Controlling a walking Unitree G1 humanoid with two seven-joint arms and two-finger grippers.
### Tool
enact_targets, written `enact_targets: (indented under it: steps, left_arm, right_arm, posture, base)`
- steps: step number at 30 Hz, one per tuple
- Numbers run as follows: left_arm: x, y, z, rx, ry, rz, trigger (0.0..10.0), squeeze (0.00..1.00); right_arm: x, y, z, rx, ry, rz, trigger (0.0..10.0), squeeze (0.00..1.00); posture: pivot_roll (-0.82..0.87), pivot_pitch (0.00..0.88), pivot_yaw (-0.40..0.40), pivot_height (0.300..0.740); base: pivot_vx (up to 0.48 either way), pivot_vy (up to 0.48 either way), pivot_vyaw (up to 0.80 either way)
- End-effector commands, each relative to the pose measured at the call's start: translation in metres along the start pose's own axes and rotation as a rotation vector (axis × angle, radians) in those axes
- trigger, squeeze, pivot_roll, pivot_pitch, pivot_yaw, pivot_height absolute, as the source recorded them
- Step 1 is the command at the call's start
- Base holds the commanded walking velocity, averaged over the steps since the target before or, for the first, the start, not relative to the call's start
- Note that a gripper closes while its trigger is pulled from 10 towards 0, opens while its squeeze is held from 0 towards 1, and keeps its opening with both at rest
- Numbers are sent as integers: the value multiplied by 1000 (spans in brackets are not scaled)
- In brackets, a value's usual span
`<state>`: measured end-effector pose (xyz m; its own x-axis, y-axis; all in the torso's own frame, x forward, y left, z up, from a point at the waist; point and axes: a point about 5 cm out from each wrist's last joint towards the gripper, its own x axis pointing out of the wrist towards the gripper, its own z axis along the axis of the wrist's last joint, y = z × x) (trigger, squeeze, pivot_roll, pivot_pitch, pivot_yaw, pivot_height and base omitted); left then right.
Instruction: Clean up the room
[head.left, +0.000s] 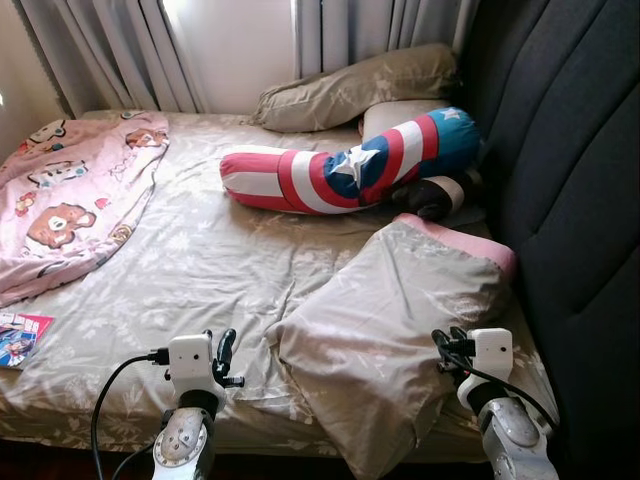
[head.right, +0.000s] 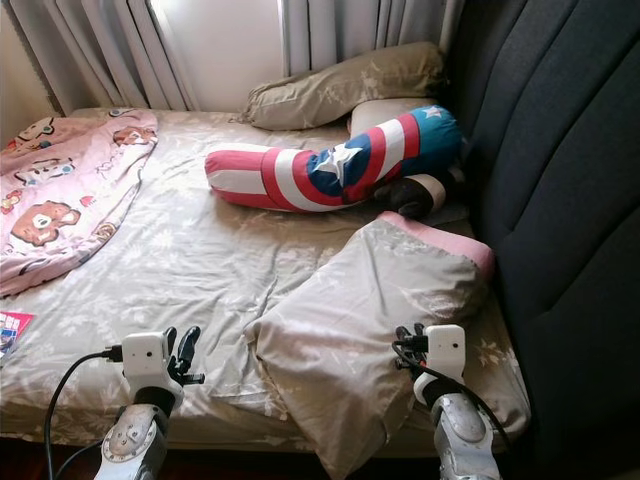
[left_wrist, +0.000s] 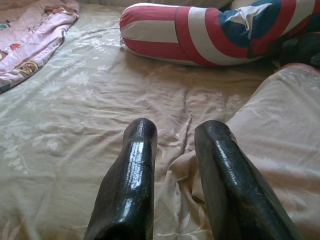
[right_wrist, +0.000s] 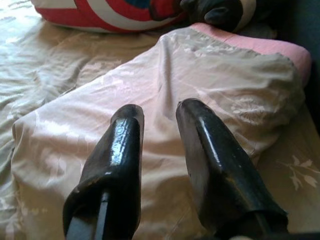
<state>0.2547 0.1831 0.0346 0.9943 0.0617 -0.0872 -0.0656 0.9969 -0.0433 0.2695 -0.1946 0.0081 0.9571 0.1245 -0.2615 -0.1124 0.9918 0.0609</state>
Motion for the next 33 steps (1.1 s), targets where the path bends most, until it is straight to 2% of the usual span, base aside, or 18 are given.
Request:
enact_targets:
  steps: [1, 12, 24, 33]
  left_arm:
    - [0, 2, 3, 6, -6, 4, 10000, 0]
    - [0, 1, 3, 2, -2, -2, 10000, 0]
    - [0, 2, 5, 3, -9, -9, 10000, 0]
    - [-1, 1, 5, -1, -9, -13, 10000, 0]
  right_arm:
    - [-1, 3, -6, -3, 35, 12, 10000, 0]
    - [-1, 5, -8, 1, 47, 15, 10000, 0]
    - [-1, 6, -10, 13, 57, 0, 10000, 0]
    - [0, 7, -6, 31, 17, -14, 10000, 0]
  posture:
    - [-9, 0, 5, 740]
    - [-8, 0, 4, 740]
    - [-6, 0, 5, 740]
    - [-5, 0, 5, 740]
  base:
    - [244, 0, 0]
    - [261, 0, 0]
    - [0, 0, 0]
    - [0, 0, 0]
